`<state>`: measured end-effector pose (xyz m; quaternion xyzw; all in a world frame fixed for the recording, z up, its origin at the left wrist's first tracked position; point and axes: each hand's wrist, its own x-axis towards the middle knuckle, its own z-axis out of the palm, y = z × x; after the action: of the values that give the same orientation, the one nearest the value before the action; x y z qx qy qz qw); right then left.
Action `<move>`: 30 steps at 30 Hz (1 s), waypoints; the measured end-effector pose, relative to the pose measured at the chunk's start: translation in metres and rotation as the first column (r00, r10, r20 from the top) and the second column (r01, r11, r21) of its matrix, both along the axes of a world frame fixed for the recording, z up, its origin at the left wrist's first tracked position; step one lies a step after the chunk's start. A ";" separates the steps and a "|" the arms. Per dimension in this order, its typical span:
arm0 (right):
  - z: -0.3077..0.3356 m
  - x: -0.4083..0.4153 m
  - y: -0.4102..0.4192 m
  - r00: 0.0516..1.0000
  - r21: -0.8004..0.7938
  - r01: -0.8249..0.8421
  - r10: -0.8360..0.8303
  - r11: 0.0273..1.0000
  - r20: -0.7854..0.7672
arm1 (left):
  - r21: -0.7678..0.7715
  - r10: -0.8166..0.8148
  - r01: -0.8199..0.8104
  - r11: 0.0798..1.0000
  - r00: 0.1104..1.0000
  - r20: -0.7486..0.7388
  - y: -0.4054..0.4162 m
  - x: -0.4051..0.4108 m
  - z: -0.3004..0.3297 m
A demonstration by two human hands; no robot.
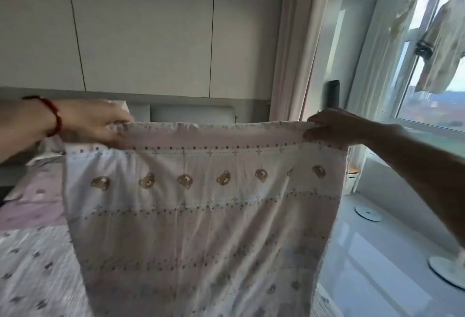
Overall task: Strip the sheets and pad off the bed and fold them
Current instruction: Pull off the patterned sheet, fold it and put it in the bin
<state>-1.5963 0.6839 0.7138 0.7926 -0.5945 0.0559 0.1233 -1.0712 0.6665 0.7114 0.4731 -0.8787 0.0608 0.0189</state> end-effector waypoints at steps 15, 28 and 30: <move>-0.059 -0.003 -0.130 0.993 -0.039 0.041 -0.036 0.998 0.111 | -0.152 0.510 -0.539 0.829 0.838 -0.191 -0.103 -0.023 -0.068; -0.060 -0.040 -0.191 0.844 -0.516 -0.003 0.279 0.856 0.458 | -0.340 0.311 -0.625 0.703 0.700 -0.643 -0.070 -0.080 -0.056; -0.118 -0.047 -0.182 0.847 -0.417 -0.069 0.274 0.906 0.455 | -0.253 0.320 -0.579 0.775 0.705 -0.633 -0.057 -0.084 -0.115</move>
<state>-1.6429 0.5022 0.5962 0.7609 -0.5083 0.3875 0.1115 -1.1555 0.6092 0.5963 0.6579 -0.6495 0.1171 0.3627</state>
